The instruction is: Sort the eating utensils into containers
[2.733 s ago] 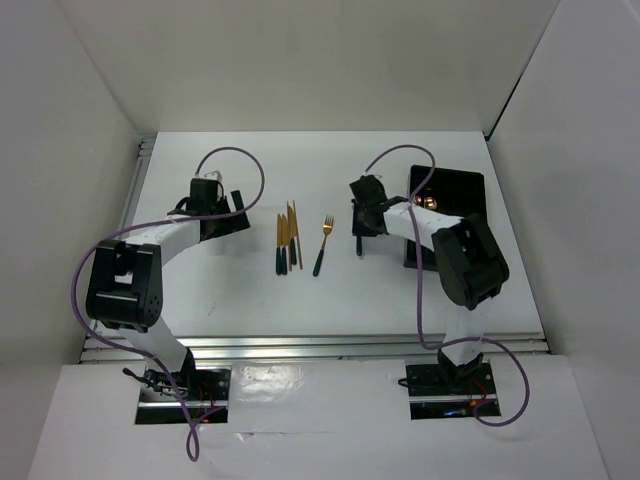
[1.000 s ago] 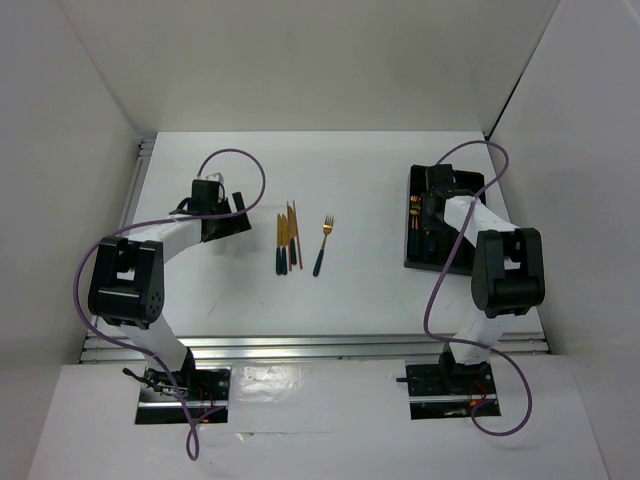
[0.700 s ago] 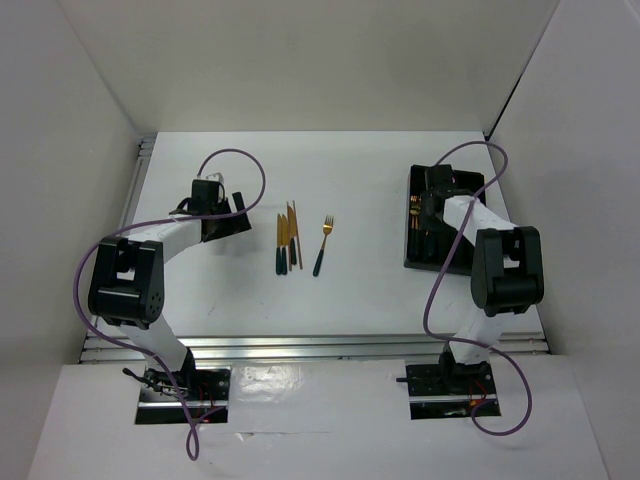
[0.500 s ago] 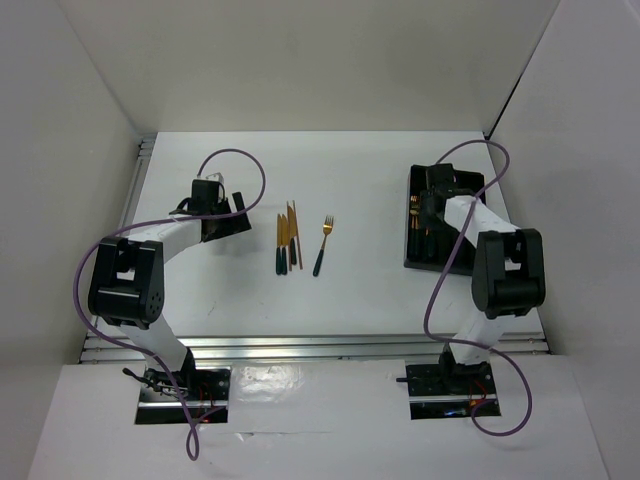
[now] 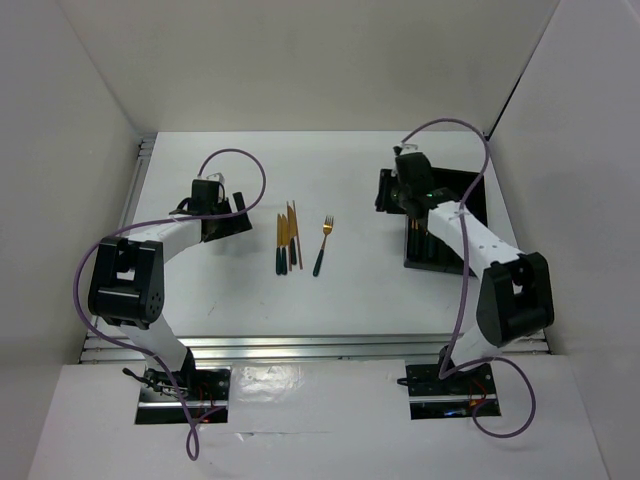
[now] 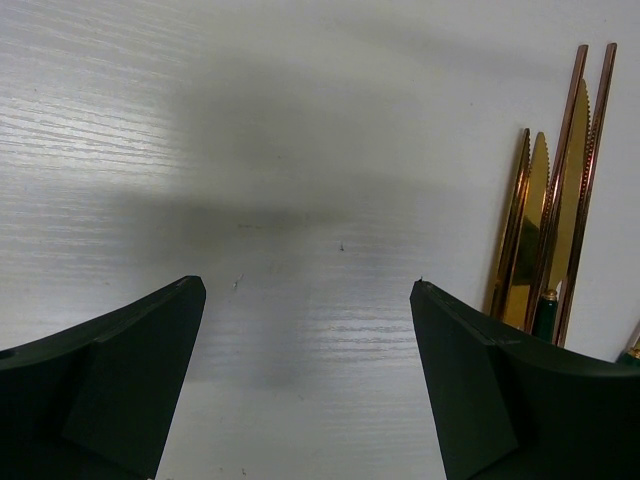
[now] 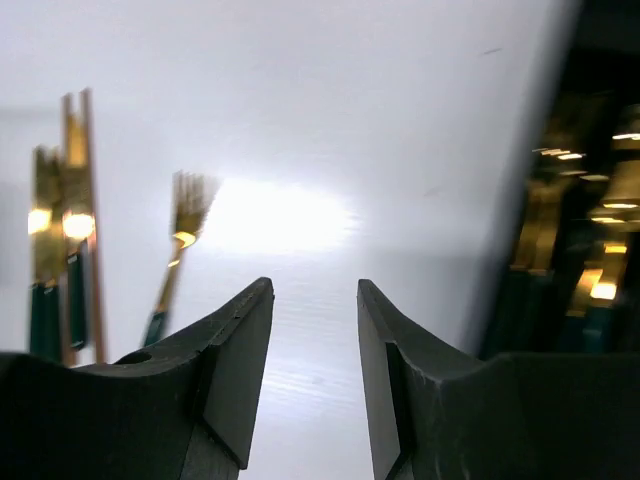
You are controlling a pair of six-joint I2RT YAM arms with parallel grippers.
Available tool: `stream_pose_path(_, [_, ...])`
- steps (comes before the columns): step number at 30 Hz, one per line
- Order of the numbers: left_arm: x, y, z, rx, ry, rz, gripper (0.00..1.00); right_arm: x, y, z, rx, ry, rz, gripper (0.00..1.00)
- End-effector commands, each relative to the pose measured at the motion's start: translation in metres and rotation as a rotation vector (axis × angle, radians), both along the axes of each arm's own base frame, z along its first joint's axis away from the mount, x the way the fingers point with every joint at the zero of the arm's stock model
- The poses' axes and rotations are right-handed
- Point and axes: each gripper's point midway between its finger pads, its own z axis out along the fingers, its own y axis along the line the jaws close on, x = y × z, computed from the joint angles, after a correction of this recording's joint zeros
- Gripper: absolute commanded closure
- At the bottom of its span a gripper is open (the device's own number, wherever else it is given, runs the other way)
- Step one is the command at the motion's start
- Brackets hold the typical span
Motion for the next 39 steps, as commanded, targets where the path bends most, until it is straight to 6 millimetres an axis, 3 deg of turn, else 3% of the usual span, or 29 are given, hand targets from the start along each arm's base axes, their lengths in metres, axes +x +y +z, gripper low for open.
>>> stream_pose_path(1, [0.015,-0.002,0.016,-0.020,-0.063,-0.008,0.01,0.006,0.055,0.002,0.129,-0.012,0.045,0.54])
stream_pose_path(7, [0.013,-0.002,0.017,-0.021,-0.065,-0.008,0.01,-0.006,0.113,-0.019,0.167,0.048,0.065,0.55])
stream_pose_path(8, [0.015,-0.002,0.022,-0.022,-0.083,-0.009,0.01,-0.012,0.116,-0.031,0.154,0.094,0.046,0.55])
stream_pose_path(13, [0.015,-0.002,0.022,-0.022,-0.083,-0.009,0.01,-0.024,0.150,-0.037,0.175,0.112,0.073,0.54])
stream_pose_path(15, [0.015,-0.002,0.022,-0.022,-0.083,-0.009,0.01,-0.032,0.162,-0.056,0.161,0.149,0.077,0.54])
stream_pose_path(18, [0.016,-0.001,0.026,-0.016,-0.093,-0.002,0.01,-0.033,0.175,-0.057,0.132,0.159,0.077,0.54])
stream_pose_path(21, [0.016,-0.001,0.026,-0.016,-0.093,-0.002,0.01,-0.036,0.183,-0.066,0.088,0.174,0.076,0.54])
stream_pose_path(22, [0.014,-0.001,0.025,-0.015,-0.084,-0.002,0.01,-0.039,0.180,-0.077,0.065,0.203,0.073,0.54])
stream_pose_path(26, [0.014,0.001,0.024,-0.009,-0.085,0.004,0.01,-0.039,0.179,-0.085,0.051,0.239,0.044,0.55])
stream_pose_path(28, [0.014,0.001,0.024,-0.009,-0.085,0.004,0.01,-0.047,0.179,-0.099,0.025,0.280,0.042,0.55])
stream_pose_path(39, [0.014,0.001,0.024,-0.009,-0.085,0.004,0.01,-0.050,0.182,-0.121,-0.009,0.319,0.046,0.60])
